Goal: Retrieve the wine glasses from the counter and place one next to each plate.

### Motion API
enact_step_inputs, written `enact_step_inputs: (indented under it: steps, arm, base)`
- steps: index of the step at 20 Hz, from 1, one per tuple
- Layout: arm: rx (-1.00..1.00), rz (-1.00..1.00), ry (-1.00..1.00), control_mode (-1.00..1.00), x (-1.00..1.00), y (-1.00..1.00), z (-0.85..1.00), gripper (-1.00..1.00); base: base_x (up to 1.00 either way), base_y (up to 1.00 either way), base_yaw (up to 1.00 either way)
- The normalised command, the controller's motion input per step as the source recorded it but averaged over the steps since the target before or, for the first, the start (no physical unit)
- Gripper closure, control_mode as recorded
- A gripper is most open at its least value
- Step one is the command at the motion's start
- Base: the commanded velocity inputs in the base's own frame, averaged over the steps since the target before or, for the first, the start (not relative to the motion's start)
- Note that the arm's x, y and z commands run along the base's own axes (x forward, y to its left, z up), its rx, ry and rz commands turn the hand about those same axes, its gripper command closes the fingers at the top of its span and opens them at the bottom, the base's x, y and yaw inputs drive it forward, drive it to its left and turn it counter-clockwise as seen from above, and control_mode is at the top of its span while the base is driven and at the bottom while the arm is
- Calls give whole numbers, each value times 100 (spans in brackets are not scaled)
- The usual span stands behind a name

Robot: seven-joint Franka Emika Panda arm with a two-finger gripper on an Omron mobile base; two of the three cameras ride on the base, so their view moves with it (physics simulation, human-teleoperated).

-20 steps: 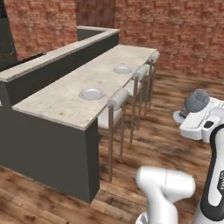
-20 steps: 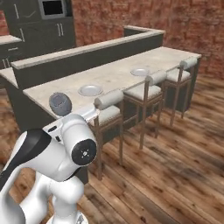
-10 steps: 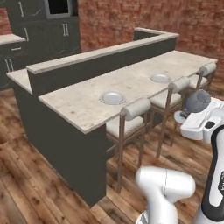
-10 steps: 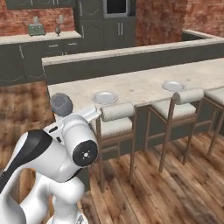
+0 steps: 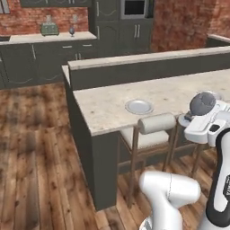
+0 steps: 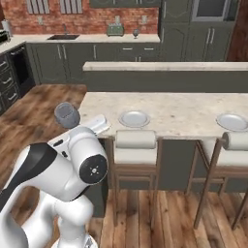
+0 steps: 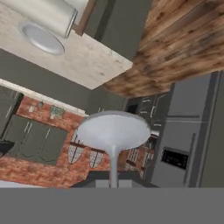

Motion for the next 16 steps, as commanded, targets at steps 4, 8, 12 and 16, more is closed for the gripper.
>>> enact_step_inputs:
  steps: [4, 8, 12, 16]
  arm:
    - [0, 0, 0, 100, 0, 0, 0, 100]
    - [0, 0, 0, 100, 0, 0, 0, 100]
    - [0, 0, 0, 100, 0, 0, 0, 100]
    - [0, 0, 0, 100, 0, 0, 0, 100]
  base:
    - [0, -98, 47]
    - [29, -64, 19]
    - [84, -15, 1]
    - [68, -8, 1]
